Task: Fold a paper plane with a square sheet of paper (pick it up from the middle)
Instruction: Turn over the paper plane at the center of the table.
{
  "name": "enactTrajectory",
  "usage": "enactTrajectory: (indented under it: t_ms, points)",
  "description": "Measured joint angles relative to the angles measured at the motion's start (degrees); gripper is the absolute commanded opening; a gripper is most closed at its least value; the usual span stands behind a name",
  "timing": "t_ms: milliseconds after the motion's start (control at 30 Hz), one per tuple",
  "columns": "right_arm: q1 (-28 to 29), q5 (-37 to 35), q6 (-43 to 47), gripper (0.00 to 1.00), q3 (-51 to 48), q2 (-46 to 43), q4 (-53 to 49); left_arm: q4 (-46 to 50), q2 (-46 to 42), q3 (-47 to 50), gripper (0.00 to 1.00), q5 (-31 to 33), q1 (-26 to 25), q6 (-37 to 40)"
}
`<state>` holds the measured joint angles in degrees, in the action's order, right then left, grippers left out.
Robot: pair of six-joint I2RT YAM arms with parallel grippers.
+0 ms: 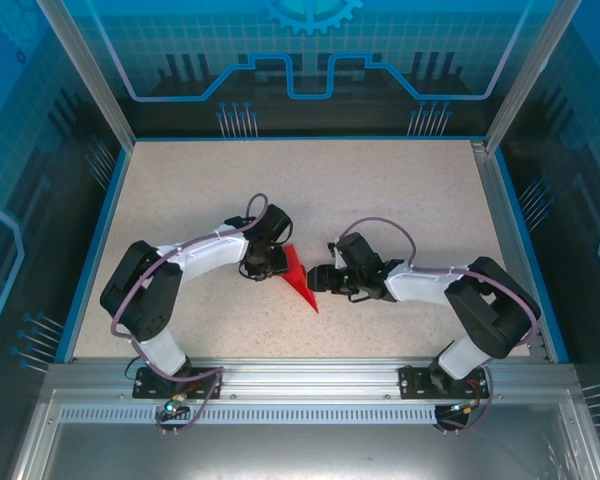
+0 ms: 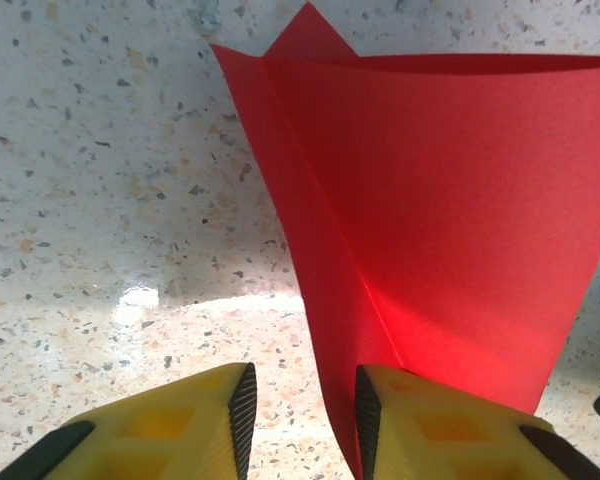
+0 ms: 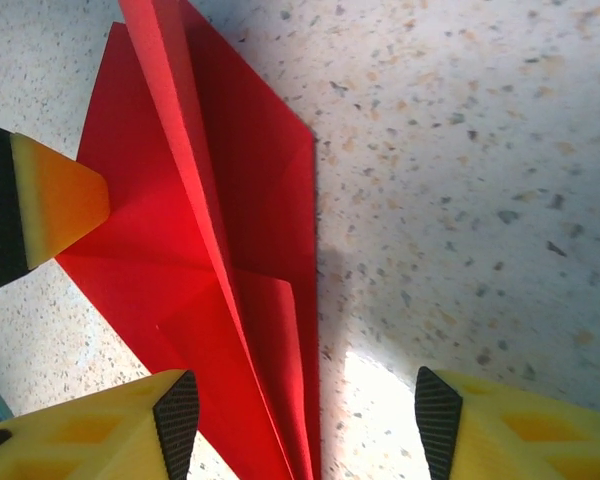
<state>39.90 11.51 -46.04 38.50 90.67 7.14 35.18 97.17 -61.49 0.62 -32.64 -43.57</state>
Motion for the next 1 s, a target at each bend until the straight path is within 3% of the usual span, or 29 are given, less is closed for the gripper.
enactTrajectory:
  t_ms: [533,1000]
  points:
    - [1.25,5.09,2.54,0.53,5.99,7.1,-0.26,-2.47,-1.46,2.27,0.34,-0.02,0.79,0.0]
    - [3.5,3.26,6.27,0.45,10.86,8.79,-6.27,-2.75,-1.46,2.45,0.34,-0.02,1.11,0.02]
